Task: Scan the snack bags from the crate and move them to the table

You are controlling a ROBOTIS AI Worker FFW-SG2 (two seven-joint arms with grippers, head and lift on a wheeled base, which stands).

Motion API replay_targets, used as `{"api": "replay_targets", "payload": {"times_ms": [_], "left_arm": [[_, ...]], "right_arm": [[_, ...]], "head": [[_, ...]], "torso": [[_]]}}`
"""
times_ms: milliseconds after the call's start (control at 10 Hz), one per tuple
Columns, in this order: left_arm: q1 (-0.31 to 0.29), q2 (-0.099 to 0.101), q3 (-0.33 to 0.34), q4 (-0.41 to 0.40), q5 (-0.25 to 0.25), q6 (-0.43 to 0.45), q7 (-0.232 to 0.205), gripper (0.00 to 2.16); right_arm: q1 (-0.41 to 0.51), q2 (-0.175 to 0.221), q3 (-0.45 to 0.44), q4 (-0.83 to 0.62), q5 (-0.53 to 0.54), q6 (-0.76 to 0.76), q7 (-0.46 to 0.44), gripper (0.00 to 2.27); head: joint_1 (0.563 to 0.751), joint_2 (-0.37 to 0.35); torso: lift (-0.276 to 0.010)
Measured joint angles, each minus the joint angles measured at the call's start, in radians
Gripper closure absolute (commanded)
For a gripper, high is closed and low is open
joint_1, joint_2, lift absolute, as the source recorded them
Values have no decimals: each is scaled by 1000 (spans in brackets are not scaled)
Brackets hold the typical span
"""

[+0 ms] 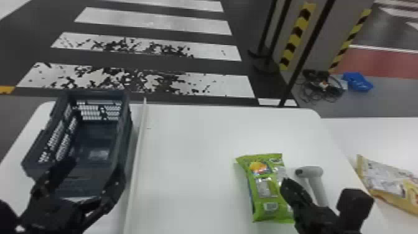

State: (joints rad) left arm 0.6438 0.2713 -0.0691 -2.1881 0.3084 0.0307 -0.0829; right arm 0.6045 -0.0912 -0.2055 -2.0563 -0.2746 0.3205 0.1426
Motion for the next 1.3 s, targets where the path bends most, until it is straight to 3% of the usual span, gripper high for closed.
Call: {"api": "replay_targets", "payload": {"times_ms": [300, 600, 1300], "left_arm": [[16, 2, 6, -12, -2, -12, -1, 36], [30, 3, 6, -18, -2, -31, -3, 36], [21, 2, 4, -67, -6, -2, 2, 36]], "right_arm": [[3, -28, -73, 8, 5, 0, 5, -2], [-43, -96, -151, 71, -1, 113, 52, -2], [-247, -182, -143, 339, 9, 160, 146, 134]], "head": [[695, -232], [695, -314], [695, -346]], "torso": [[-95], [-95], [-95]]}}
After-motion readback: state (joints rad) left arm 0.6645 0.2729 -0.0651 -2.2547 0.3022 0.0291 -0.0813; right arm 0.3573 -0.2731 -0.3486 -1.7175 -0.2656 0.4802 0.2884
